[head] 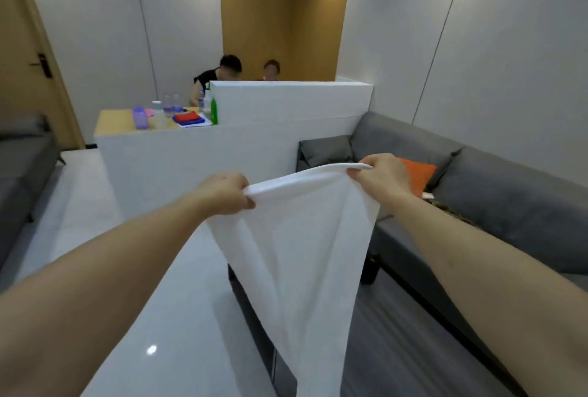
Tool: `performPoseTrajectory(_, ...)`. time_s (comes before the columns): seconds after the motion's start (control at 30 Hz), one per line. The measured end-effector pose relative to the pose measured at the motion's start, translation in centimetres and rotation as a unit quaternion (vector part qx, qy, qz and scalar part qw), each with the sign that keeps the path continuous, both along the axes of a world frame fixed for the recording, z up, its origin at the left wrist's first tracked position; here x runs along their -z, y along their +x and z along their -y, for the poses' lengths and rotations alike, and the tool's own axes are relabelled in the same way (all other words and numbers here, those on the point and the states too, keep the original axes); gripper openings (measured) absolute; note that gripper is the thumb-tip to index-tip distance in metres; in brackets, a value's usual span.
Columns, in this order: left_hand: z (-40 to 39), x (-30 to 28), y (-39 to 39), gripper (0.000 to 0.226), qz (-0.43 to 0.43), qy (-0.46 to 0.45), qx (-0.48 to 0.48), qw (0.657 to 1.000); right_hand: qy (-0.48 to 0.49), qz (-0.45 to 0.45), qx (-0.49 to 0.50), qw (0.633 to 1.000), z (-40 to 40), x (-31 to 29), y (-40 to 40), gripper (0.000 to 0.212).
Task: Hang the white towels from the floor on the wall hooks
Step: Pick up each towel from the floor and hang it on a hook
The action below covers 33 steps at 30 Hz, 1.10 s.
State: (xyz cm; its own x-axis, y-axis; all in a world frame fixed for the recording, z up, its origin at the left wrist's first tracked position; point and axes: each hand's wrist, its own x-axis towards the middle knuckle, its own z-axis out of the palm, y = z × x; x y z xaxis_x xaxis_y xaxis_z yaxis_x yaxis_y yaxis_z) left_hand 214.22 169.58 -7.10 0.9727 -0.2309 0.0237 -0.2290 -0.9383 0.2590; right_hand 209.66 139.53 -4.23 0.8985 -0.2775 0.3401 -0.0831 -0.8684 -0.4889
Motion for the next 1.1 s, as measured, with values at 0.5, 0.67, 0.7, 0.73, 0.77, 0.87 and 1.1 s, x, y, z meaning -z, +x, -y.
performPoseTrajectory(0.5,15.5,-5.5,-0.1,0.011,0.289,-0.015,-0.268,0.919,0.092,0.099,-0.184,0.974,18.9,0.6,11.6,0.009)
performPoseTrajectory(0.67,22.1,6.2,-5.0,0.019,0.196,-0.023,-0.322,0.926,0.043,-0.049,-0.240,0.969,25.3,10.9,10.7,0.019)
performPoseTrajectory(0.7,23.3,8.6,-6.3,0.021,0.174,-0.022,-0.327,0.929,0.029,-0.079,-0.247,0.965,26.3,13.1,9.9,0.022)
performPoseTrajectory(0.73,24.4,11.0,-7.7,0.023,0.151,-0.021,-0.332,0.931,0.019,-0.106,-0.250,0.962,27.3,15.3,8.9,0.025)
performPoseTrajectory(0.77,25.6,13.4,-9.1,0.024,0.126,-0.022,-0.338,0.932,0.015,-0.133,-0.250,0.959,28.4,17.5,7.9,0.027)
performPoseTrajectory(0.87,28.5,20.1,-13.5,0.024,0.053,-0.023,-0.350,0.935,0.010,-0.210,-0.245,0.947,31.7,24.1,4.6,0.028)
performPoseTrajectory(1.1,34.1,31.8,-24.0,0.019,-0.093,-0.021,-0.345,0.934,-0.037,-0.320,-0.246,0.914,38.1,35.1,-5.7,0.022)
